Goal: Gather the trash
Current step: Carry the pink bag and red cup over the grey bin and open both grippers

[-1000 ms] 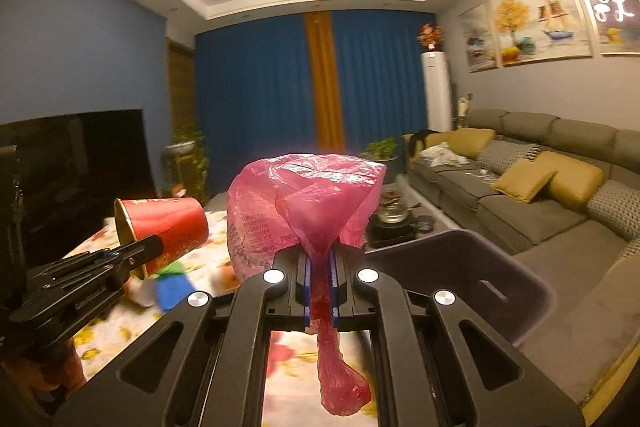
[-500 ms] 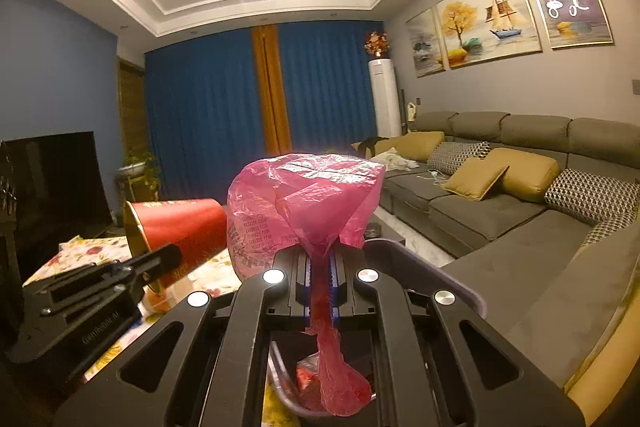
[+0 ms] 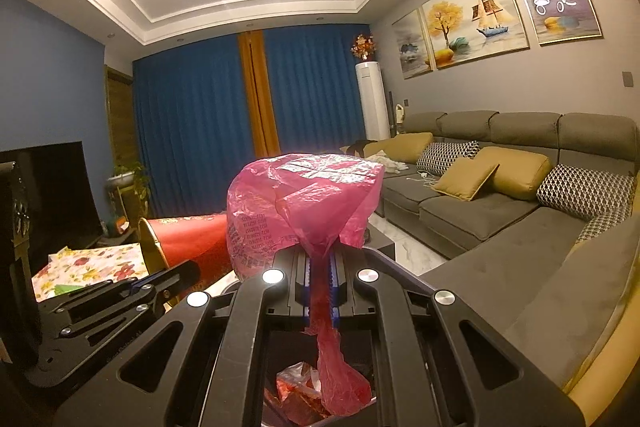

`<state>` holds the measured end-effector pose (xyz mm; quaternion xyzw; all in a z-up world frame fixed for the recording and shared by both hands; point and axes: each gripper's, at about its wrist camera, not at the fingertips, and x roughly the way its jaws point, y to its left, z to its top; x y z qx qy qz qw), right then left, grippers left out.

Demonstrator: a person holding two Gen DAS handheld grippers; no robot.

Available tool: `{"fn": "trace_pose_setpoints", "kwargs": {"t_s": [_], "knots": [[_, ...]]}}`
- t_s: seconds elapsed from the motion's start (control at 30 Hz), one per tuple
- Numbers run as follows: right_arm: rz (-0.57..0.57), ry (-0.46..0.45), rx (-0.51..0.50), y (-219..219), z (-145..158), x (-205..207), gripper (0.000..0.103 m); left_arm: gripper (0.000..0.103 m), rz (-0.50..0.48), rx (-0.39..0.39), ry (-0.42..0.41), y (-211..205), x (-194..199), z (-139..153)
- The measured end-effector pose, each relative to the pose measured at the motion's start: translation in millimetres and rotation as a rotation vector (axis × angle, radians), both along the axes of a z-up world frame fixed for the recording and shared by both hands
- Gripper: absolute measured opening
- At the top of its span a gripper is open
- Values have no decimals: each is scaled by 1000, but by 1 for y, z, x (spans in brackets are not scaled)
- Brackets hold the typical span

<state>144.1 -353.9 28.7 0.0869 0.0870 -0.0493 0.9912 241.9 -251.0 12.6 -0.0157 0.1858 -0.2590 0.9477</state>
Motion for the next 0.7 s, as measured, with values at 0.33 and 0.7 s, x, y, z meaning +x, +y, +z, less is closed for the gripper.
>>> {"fn": "trace_pose_setpoints", "kwargs": {"t_s": [0.33,0.7], "knots": [[-8,1,22,0,-1,8,16,2,-14,3,15,-10,8,-6],[-22,4,43,-5,-3,16,33,3,-52,18,47,-19,20,-15]]}}
